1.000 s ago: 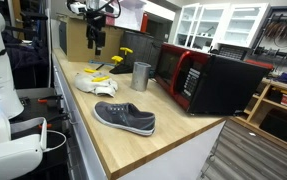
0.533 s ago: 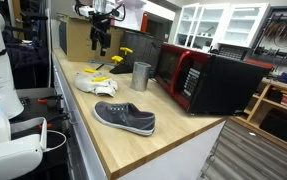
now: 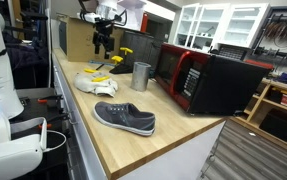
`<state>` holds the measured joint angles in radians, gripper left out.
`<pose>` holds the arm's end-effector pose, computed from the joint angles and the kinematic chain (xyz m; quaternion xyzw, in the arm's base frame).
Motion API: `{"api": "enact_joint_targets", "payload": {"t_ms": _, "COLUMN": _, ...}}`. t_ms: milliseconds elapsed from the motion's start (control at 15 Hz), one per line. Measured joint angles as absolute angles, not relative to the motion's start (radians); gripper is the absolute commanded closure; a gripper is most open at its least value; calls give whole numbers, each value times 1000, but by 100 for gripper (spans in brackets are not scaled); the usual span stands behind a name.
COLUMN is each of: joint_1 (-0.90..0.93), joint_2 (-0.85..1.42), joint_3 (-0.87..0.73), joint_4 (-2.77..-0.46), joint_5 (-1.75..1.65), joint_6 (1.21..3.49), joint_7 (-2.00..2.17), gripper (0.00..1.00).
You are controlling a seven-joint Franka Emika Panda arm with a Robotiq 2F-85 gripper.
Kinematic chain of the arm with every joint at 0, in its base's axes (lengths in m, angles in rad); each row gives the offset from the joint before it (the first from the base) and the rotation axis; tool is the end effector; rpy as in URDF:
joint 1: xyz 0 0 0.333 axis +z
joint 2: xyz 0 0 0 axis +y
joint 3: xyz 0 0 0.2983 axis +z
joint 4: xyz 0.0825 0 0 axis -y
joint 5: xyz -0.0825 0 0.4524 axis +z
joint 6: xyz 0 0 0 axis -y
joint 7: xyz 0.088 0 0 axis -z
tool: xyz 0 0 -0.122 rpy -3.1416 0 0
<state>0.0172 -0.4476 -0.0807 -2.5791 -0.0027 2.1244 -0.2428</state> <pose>0.4587 -0.0260 0.3437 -0.9954 -0.0942 0.0017 0.0167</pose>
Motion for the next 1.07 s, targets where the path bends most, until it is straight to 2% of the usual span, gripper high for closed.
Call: {"api": "enact_joint_targets", "payload": {"t_ms": 1067, "joint_1": 13, "joint_2": -401, "joint_3": -36, "joint_4": -2628, "joint_5": -80, "joint_6": 2237, "joint_7": -187, "gripper": 0}}
